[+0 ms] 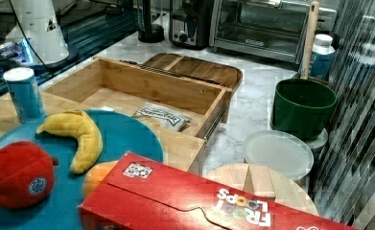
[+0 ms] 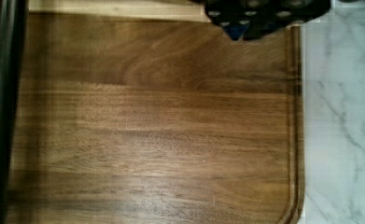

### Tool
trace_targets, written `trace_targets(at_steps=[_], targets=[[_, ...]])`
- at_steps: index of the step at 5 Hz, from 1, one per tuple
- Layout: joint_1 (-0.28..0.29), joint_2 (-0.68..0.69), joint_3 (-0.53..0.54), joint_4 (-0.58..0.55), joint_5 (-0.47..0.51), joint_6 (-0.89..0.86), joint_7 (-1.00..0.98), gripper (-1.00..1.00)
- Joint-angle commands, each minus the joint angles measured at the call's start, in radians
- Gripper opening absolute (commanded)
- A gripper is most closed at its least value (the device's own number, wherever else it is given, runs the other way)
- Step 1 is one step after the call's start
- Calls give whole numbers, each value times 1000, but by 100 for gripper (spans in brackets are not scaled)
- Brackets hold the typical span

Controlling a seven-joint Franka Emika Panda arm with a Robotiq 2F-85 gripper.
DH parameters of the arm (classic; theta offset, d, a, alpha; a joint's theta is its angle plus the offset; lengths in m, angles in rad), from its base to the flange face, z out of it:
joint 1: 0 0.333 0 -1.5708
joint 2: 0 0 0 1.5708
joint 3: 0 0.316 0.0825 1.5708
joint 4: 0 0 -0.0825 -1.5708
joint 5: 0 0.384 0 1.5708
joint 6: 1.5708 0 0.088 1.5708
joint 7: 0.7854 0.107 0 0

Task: Close the drawer.

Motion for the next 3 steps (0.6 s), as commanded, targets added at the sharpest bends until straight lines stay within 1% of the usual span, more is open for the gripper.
trace_targets(at_steps=[1, 2, 3], targets=[[-82, 44, -49, -28, -32, 88, -157, -100], [-95, 27, -79, -55, -63, 140, -209, -100], [-114, 48, -108, -44, -53, 171, -275, -100]])
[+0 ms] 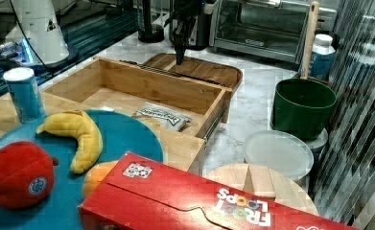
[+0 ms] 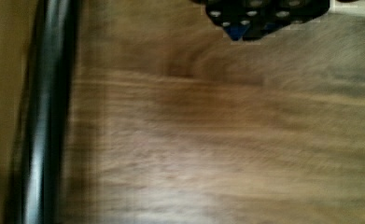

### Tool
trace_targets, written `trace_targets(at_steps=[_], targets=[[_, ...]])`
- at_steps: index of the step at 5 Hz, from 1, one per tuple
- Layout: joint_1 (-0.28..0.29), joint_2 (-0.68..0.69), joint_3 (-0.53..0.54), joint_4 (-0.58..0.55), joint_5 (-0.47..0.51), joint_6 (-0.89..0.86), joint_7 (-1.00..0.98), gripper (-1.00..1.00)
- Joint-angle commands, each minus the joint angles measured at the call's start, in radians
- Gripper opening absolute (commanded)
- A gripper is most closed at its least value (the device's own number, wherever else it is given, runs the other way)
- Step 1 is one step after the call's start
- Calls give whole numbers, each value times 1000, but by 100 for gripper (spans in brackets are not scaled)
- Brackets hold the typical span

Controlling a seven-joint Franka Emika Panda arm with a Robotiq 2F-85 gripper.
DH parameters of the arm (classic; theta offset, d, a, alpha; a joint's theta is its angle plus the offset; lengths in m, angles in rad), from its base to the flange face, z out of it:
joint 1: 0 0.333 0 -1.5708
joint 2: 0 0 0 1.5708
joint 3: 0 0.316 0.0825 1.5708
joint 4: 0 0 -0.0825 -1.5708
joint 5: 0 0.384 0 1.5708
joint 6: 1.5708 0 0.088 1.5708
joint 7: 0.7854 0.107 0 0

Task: Close the drawer.

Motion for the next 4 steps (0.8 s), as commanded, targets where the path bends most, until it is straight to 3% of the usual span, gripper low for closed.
trace_targets(at_steps=[1, 3, 4], targets=[[-93, -20, -69, 7, 2, 100, -241, -100], [-168, -17, -111, 38, -30, 85, -344, -100], [-239, -29, -132, 60, -13, 42, -441, -100]])
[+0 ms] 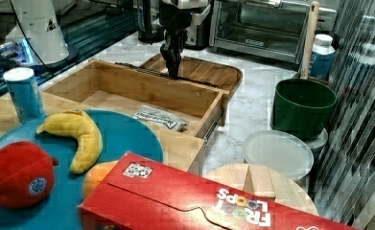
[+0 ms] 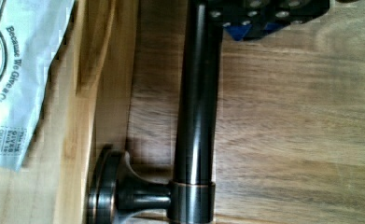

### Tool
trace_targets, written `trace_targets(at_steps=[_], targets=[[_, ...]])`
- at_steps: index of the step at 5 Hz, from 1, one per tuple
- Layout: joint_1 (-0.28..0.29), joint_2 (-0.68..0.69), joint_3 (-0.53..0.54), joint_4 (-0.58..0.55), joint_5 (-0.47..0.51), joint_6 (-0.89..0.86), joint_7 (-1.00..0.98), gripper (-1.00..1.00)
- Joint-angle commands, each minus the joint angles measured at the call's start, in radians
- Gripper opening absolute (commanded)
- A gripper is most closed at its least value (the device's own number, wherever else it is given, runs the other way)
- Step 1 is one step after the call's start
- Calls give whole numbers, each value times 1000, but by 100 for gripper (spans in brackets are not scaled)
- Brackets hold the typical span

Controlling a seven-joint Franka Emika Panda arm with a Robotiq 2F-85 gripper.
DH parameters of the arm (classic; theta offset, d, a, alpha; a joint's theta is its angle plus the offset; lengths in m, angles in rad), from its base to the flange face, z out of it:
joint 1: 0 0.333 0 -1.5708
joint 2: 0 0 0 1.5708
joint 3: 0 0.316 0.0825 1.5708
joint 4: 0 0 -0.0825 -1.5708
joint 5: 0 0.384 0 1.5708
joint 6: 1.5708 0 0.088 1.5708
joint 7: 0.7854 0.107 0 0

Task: Close the drawer.

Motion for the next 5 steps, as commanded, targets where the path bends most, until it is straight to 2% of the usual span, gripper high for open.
trace_targets(at_steps=[1, 2, 3, 4, 5], targets=[[-137, -4, -128, 70, -37, 21, -304, -100], [-188, 40, -173, 88, 10, 85, -445, -100], [-237, 68, -188, 123, 39, 104, -497, -100], [-257, 85, -216, 157, 1, 107, -474, -100], [-271, 97, -247, 183, 20, 119, -499, -100]])
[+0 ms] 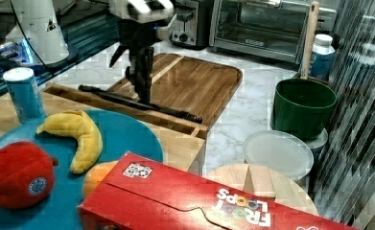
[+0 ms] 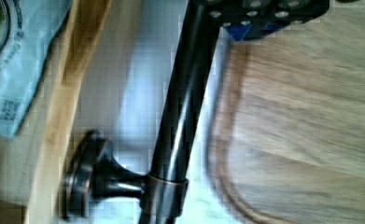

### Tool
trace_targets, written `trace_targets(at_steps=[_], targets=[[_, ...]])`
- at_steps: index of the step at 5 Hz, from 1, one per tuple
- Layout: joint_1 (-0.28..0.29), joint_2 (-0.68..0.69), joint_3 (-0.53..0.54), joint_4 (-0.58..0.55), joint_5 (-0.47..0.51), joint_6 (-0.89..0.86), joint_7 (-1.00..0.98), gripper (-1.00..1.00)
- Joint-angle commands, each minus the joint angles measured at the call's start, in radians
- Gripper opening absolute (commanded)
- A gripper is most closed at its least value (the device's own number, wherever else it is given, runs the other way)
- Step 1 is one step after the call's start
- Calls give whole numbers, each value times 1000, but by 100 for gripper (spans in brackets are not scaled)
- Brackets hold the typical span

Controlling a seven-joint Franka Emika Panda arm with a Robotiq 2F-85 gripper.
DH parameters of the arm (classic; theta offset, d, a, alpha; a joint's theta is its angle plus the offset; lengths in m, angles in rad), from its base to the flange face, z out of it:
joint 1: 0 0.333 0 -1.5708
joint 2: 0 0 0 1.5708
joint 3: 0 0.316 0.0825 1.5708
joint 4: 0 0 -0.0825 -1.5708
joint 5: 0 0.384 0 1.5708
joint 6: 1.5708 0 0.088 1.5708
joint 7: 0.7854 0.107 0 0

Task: Close the drawer.

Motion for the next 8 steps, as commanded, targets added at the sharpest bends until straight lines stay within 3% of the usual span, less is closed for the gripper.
trace_targets(at_steps=[1, 3, 8], targets=[[-123, 91, -131, 173, -27, 79, -95, -100], [-90, 54, -149, 142, -112, 65, 40, -100], [-102, 53, -137, 142, -118, 65, 44, -100]])
